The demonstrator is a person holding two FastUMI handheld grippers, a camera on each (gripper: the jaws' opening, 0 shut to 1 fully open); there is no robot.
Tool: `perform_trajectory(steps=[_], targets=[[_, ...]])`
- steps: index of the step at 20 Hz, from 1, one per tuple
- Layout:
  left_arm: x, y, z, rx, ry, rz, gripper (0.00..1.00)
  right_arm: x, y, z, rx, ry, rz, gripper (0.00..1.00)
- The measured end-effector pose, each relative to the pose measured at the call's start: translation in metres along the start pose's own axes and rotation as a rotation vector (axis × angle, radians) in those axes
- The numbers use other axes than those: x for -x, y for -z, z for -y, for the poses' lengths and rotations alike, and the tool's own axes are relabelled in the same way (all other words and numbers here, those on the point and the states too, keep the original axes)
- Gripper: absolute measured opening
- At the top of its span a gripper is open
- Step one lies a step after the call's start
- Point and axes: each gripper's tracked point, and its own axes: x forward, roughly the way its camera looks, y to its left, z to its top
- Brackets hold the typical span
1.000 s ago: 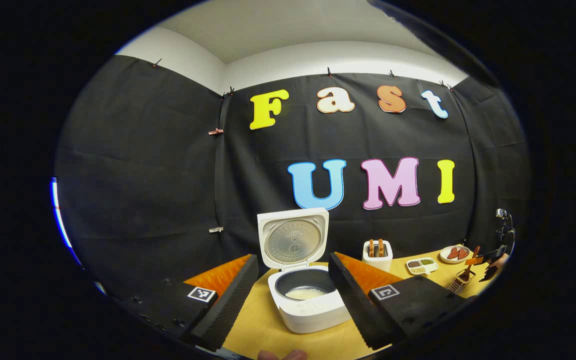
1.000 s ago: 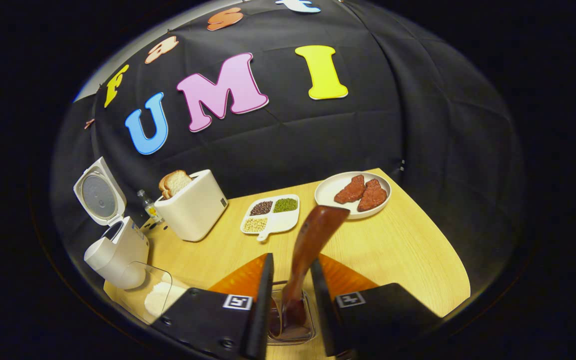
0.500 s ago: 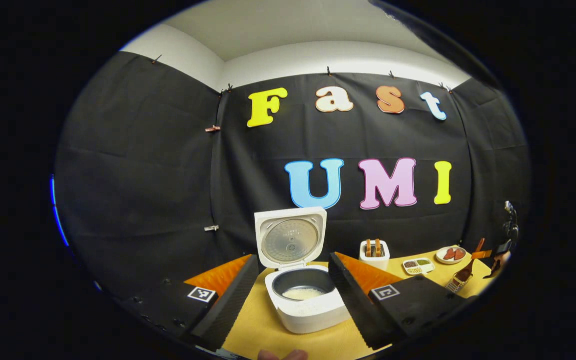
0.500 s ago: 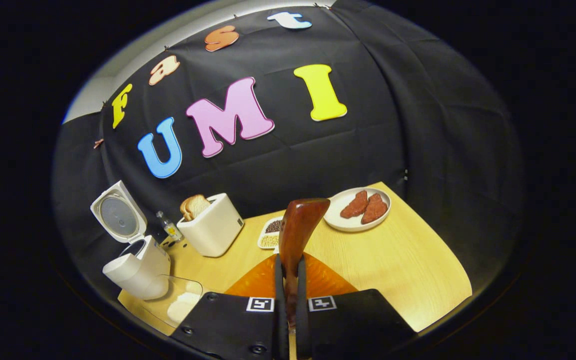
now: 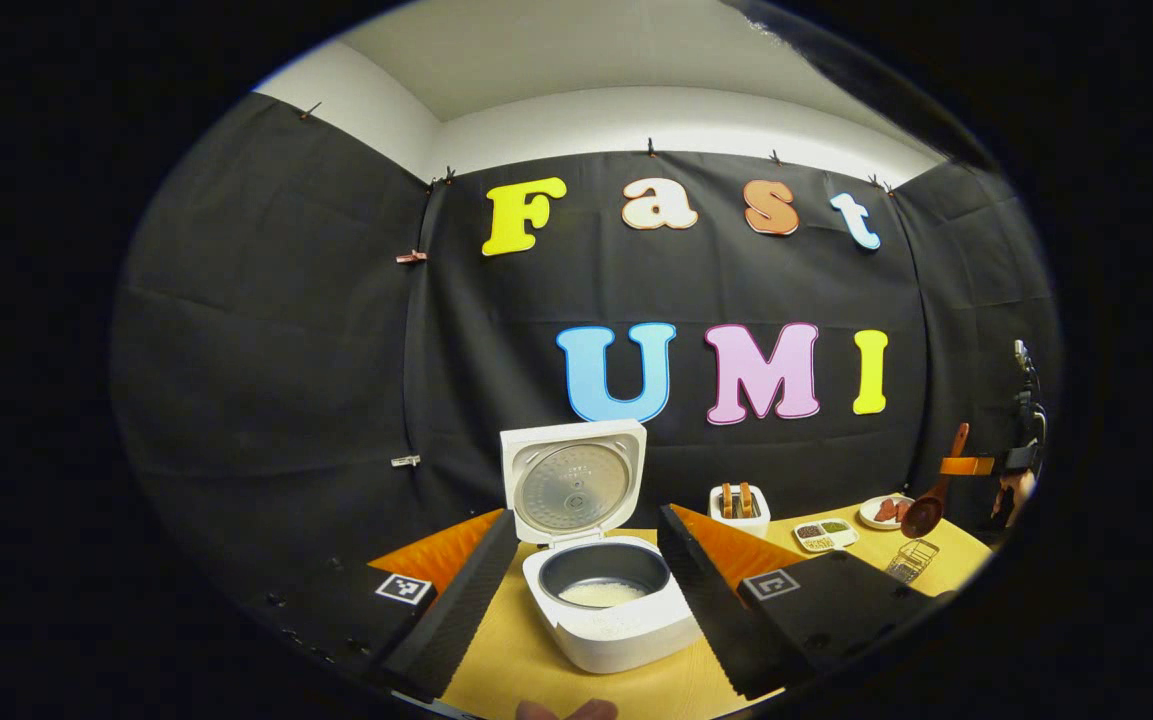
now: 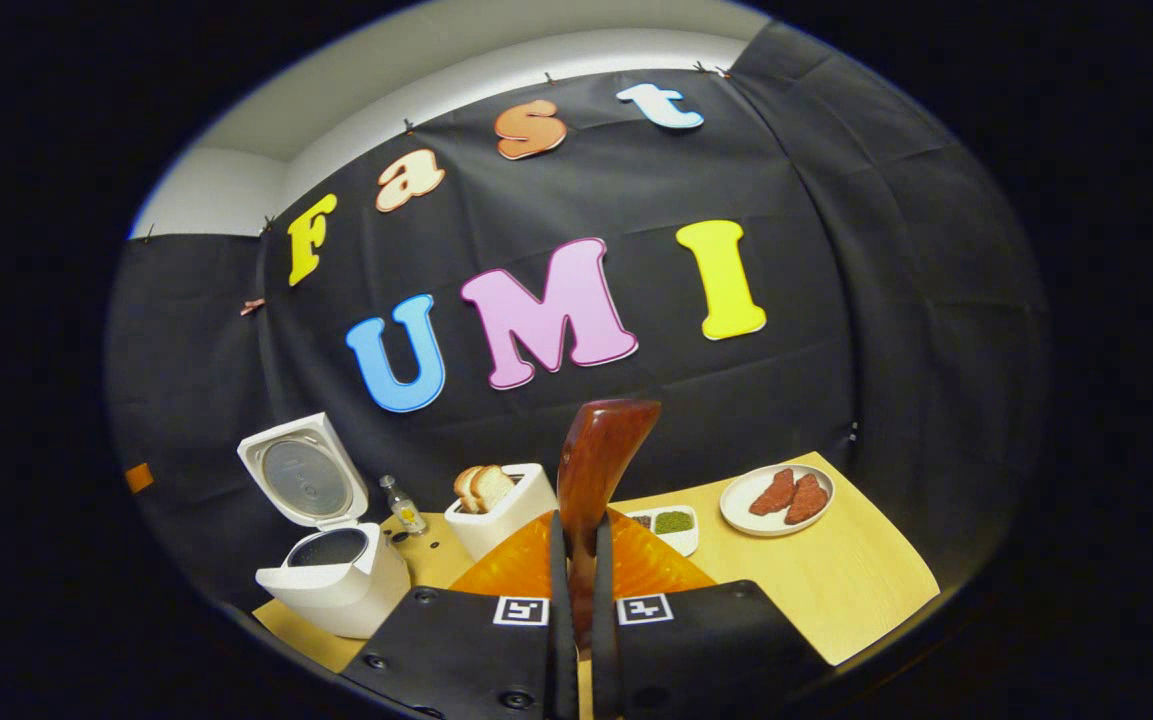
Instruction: Close the left gripper, press the button to open the rice cooker; take a wooden spoon from the chopstick holder with the right hand, scoop a spoonful of rice and pour it into the rice cooker, then put the wooden spoon back into the chopstick holder.
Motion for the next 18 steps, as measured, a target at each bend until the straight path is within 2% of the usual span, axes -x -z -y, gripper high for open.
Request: perform_trajectory(steps=[4, 5, 6, 8, 13, 18], targets=[[-0.004, 0.006, -0.008, 0.011, 0.024, -0.006, 0.97, -0.006, 0.037, -0.064, 0.060, -0.028, -0.064, 0.10], [-0.005, 0.009, -0.010, 0.018, 0.031, -0.012, 1.00, -0.008, 0.051, -0.076, 0.085, -0.031, -0.086, 0.10], [-0.006, 0.011, -0.011, 0.023, 0.037, -0.017, 0.97, -0.011, 0.064, -0.087, 0.118, -0.033, -0.110, 0.10], [-0.009, 0.014, -0.017, 0.032, 0.046, -0.023, 0.97, -0.017, 0.086, -0.101, 0.167, -0.030, -0.132, 0.11], [-0.018, 0.022, -0.029, 0.027, 0.065, -0.031, 0.97, -0.030, 0.144, -0.098, 0.343, 0.051, -0.209, 0.10], [-0.028, 0.030, -0.036, 0.059, 0.086, -0.045, 0.97, -0.049, 0.176, -0.088, 0.473, 0.126, -0.238, 0.10]])
